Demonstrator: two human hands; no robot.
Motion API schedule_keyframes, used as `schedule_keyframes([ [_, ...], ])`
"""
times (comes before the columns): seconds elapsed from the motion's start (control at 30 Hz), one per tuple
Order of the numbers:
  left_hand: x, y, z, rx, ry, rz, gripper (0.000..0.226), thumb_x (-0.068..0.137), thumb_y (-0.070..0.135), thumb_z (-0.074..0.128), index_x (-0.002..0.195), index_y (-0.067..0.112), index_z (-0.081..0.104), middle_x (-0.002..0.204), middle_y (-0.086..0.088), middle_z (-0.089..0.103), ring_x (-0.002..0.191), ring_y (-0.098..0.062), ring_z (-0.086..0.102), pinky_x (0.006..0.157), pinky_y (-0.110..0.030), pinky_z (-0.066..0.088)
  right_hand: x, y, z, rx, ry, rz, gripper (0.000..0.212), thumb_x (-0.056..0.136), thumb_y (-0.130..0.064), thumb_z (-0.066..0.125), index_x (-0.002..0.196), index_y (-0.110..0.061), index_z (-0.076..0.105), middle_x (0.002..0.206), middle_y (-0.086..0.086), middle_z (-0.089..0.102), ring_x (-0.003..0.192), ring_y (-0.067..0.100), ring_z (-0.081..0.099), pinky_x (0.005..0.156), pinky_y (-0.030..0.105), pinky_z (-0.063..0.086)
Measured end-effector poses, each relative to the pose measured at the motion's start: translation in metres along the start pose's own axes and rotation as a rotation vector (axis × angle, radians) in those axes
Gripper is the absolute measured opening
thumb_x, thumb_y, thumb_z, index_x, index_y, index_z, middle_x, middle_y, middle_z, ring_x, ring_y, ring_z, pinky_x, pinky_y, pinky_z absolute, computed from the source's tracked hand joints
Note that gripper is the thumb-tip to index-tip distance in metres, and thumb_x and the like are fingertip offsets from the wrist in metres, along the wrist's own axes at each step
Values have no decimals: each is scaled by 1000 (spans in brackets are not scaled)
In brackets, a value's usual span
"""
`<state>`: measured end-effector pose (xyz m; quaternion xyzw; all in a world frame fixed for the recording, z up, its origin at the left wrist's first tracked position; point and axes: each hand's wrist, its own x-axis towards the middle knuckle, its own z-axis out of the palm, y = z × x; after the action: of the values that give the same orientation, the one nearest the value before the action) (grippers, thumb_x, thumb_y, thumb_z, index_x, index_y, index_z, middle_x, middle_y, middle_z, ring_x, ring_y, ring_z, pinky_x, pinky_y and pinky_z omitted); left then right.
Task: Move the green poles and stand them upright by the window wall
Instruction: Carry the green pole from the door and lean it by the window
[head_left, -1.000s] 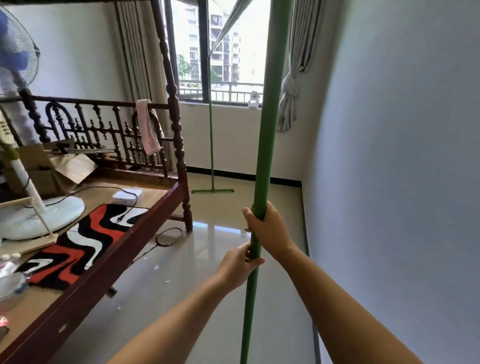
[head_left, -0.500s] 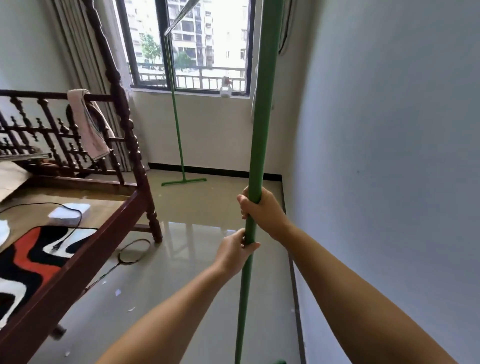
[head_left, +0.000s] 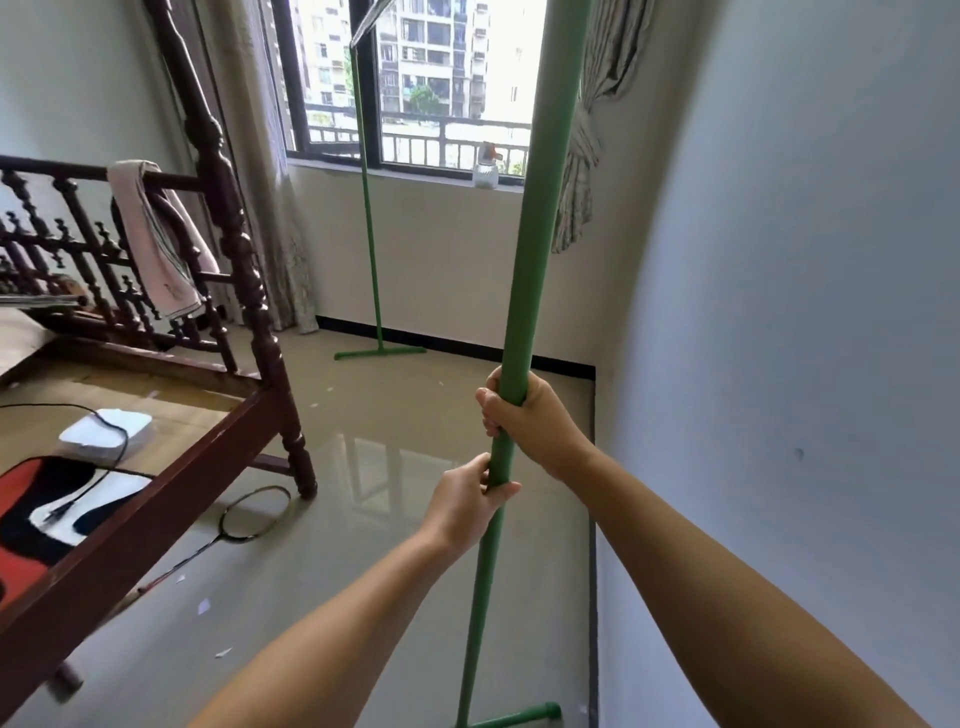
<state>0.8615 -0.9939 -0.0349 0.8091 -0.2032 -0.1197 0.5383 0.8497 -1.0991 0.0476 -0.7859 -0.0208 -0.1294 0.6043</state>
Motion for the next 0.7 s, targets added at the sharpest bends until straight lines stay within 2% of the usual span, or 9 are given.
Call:
schedule_keyframes([
  [0.17,58,4,15,25,-8,55,25,81,29,64,103,18,59,93,-4,69,84,-17,65,79,-31,56,46,16,-31,15,14,-27,11,86,-6,53,77,-10,48,61,3,48,55,15,47,60,27,49],
  [0.33,104,10,26,68,-29,105,22,81,28,64,100,17,59,83,2,64,74,-11,62,65,-19,52,79,28,-58,27,31,-23,12,86,-5,53,75,-9,48,60,3,49,55,15,48,58,25,50],
  [0.5,135,21,58,93,-90,135,18,79,33,66,87,19,57,79,-2,65,74,-20,64,72,-39,57,90,36,-91,141,205,52,21,87,-11,55,68,-11,46,51,2,43,46,15,42,50,24,42],
  [0.7,168,33,83,102,-147,114,21,78,32,66,89,16,58,83,-7,67,77,-23,65,76,-44,55,107,48,-121,178,245,109,25,87,-7,53,63,-13,46,45,-1,42,43,15,37,47,26,36],
])
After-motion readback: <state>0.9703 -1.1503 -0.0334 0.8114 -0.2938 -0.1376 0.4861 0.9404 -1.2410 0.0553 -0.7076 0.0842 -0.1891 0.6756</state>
